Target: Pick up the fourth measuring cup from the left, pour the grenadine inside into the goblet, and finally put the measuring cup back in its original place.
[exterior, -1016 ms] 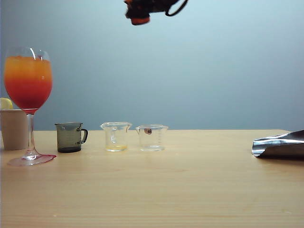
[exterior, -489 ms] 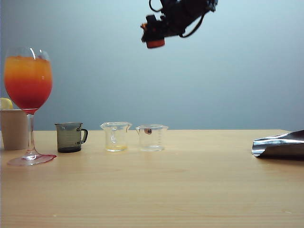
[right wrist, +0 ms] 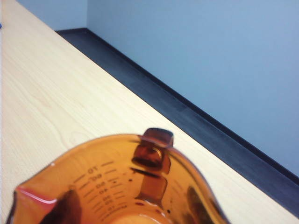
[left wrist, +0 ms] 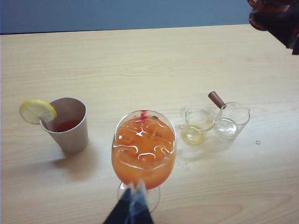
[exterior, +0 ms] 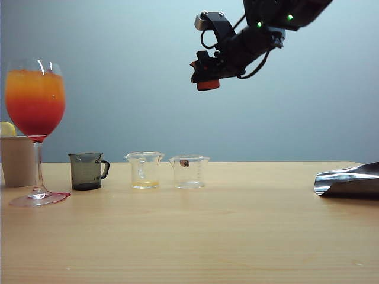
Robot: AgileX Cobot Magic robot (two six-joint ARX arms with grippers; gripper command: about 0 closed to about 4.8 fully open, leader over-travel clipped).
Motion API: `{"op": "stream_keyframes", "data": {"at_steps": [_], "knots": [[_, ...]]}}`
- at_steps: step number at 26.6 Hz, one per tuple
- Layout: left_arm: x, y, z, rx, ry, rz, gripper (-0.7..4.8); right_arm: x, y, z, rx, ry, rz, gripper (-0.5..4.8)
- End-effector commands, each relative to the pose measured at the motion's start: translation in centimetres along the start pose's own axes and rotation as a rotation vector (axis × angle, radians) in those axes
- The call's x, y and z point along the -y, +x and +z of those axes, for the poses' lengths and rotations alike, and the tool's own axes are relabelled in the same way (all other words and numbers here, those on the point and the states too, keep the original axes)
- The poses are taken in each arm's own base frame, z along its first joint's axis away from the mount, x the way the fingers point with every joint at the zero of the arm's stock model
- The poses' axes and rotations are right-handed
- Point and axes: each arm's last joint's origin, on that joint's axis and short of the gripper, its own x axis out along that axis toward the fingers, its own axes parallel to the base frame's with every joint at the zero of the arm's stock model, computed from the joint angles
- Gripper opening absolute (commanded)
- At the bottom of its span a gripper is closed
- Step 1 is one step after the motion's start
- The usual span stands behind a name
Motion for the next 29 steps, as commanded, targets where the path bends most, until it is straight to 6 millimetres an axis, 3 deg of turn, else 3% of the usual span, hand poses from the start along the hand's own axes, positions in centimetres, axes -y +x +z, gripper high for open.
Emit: {"op": "stream_keyframes", "data": {"at_steps": [1, 12, 29], "knots": [[0.0, -0.1, 0.3, 0.023, 0.009, 0.004, -0.05, 0.4, -0.5, 0.2, 0.057, 0.025, -0.025, -0.01], [0.0, -0.1, 0.3, 0.025, 0.009, 0.004, -0.05, 0.7, -1.6, -4.8, 0.070, 0.140, -0.073, -0.01], [0.0, 0.0, 0.3, 0.024, 0.009, 0.004, -0.05, -2.5, -4.7, -11.4, -0.025, 0.254, -0.121, -0.01]]}}
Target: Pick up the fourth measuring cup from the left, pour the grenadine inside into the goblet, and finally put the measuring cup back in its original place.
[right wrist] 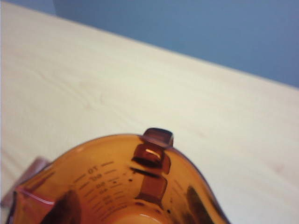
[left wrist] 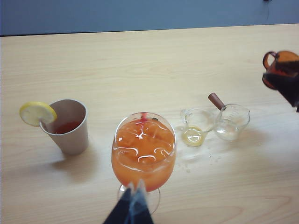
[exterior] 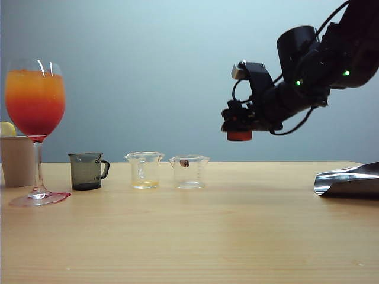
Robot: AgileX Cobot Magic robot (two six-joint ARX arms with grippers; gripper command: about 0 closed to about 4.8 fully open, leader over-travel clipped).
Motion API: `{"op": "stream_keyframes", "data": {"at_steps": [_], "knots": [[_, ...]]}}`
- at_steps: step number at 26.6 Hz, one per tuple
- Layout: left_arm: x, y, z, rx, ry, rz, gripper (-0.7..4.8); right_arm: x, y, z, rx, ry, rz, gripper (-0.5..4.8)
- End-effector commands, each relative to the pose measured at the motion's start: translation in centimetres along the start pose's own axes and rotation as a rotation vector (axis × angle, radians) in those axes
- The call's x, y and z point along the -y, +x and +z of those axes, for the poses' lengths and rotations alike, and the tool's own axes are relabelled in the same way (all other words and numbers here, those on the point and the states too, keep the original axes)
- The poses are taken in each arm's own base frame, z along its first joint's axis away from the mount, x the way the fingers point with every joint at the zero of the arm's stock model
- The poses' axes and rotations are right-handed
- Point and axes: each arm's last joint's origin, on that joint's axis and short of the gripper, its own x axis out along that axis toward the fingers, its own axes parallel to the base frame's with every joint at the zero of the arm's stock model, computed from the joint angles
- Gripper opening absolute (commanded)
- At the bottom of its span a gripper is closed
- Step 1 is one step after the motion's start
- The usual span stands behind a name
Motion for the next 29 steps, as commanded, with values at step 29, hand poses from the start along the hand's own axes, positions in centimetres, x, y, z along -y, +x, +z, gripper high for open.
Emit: {"op": "stream_keyframes", "data": {"at_steps": [29], "knots": [[0.0, -0.1, 0.4, 0.038, 0.012, 0.004, -0.05, -1.1, -0.5, -6.1, -0.037, 0.058, 0.005, -0.01]]}}
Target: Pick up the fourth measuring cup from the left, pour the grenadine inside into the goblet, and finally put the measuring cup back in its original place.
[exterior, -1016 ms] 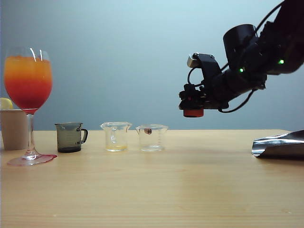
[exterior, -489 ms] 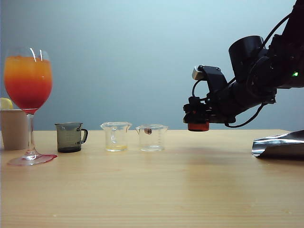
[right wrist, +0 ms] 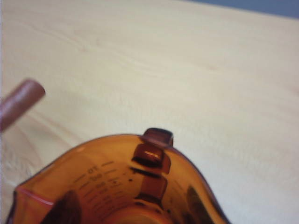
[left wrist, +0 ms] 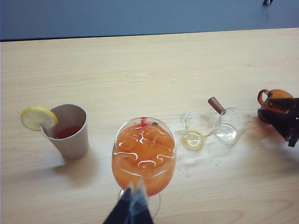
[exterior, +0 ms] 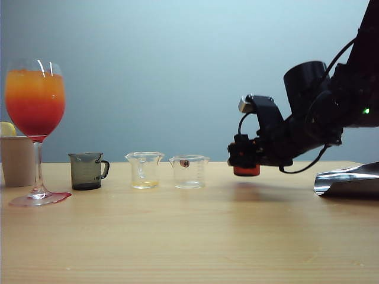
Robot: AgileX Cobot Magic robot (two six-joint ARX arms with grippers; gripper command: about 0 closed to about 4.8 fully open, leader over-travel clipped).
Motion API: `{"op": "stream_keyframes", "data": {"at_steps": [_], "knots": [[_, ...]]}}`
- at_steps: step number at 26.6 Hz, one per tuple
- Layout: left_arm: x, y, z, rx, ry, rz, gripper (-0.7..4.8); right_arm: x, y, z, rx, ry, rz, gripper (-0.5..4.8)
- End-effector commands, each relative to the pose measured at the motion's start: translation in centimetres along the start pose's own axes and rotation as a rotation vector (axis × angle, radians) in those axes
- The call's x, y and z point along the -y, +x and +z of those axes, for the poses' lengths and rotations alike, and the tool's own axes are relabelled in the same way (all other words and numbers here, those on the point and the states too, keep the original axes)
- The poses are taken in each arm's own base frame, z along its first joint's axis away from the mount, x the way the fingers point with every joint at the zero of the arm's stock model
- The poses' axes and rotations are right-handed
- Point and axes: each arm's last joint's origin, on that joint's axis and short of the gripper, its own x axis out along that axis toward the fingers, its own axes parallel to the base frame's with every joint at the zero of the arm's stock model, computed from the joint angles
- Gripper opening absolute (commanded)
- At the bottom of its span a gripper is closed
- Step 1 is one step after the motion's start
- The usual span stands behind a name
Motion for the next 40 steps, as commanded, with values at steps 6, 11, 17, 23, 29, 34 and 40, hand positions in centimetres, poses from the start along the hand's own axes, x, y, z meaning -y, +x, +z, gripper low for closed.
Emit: {"op": "stream_keyframes", "data": {"at_steps": [6, 11, 17, 23, 29, 34, 40], "knots": [[0.0, -0.1, 0.3, 0.023, 0.009, 0.003, -0.05, -0.3, 0.5, -0.6, 0.005, -0.001, 0.035, -0.01], [0.0, -0.1, 0.3, 0.022, 0.009, 0.003, -0.05, -0.3, 0.6, -1.2, -0.014, 0.012, 0.040, 0.11], [0.0, -0.1, 0.2, 0.016, 0.007, -0.001, -0.05, -0.4, 0.6, -1.3, -0.039, 0.037, 0.075, 4.33], [0.0, -0.1, 0.1, 0.012, 0.007, -0.001, -0.05, -0.6, -0.1, -1.4, -0.154, 0.068, 0.100, 4.33], [0.0, -0.1, 0.1, 0.013, 0.007, -0.001, -0.05, -0.7, -1.5, 0.5, -0.201, 0.078, 0.097, 4.33], [0.0, -0.2, 0.1, 0.007, -0.006, -0.001, -0.05, -1.0, -3.8, 2.5, -0.293, 0.099, 0.099, 4.31], [0.1, -0.3, -0.5, -0.043, -0.016, -0.002, -0.05, -1.8, -8.9, 5.7, -0.429, 0.142, 0.149, 1.38]]}}
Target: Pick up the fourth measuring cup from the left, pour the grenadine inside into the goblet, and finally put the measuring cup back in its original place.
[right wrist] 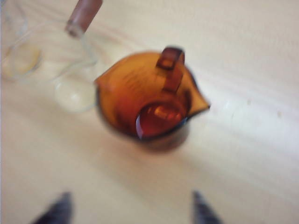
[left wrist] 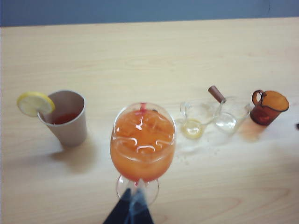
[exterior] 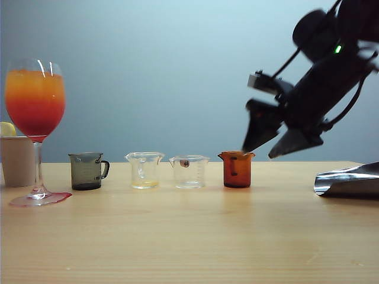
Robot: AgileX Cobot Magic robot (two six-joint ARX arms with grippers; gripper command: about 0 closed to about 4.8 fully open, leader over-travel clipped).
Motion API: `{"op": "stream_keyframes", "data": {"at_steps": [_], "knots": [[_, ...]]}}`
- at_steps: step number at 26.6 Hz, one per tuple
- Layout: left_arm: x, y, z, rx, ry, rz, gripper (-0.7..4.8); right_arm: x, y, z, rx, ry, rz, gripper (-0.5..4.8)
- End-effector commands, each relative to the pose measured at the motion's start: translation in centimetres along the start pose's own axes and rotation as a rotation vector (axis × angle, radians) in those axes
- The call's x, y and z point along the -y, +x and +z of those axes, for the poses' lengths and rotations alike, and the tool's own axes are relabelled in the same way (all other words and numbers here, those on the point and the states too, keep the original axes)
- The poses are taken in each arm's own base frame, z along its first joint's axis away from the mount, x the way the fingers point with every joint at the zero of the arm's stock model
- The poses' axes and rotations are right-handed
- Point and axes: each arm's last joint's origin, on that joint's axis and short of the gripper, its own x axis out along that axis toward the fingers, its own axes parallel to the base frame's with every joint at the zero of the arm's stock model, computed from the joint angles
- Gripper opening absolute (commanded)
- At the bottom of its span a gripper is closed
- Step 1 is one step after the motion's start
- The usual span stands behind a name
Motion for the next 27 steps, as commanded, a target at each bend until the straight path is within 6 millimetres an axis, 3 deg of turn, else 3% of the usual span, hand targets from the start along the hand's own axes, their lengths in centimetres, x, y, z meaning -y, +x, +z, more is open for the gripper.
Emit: {"op": "stream_keyframes", "data": {"at_steps": [1, 7, 10, 15, 21, 27], "knots": [[0.1, -0.5, -0.1, 0.005, -0.001, -0.001, -0.05, -1.1, -3.0, 0.5, -0.042, 0.015, 0.076, -0.05], [0.5, -2.4, -1.0, 0.055, -0.033, 0.013, -0.05, -2.6, -8.9, 2.2, 0.082, -0.025, 0.047, -0.02], [0.5, -3.2, -2.0, 0.086, -0.029, 0.050, -0.05, -3.1, -10.7, 2.7, 0.139, -0.050, 0.032, -0.02], [0.8, -4.0, -5.7, 0.155, -0.012, 0.072, -0.05, -3.6, -13.9, 3.1, 0.232, -0.070, -0.095, -0.02], [0.7, -4.1, -8.5, 0.273, -0.009, 0.117, -0.05, -4.1, -16.7, 2.4, 0.330, -0.135, -0.186, -0.02], [0.6, -3.6, -10.6, 0.323, -0.038, 0.134, -0.05, -4.7, -18.8, 0.3, 0.444, -0.166, -0.215, -0.02]]}}
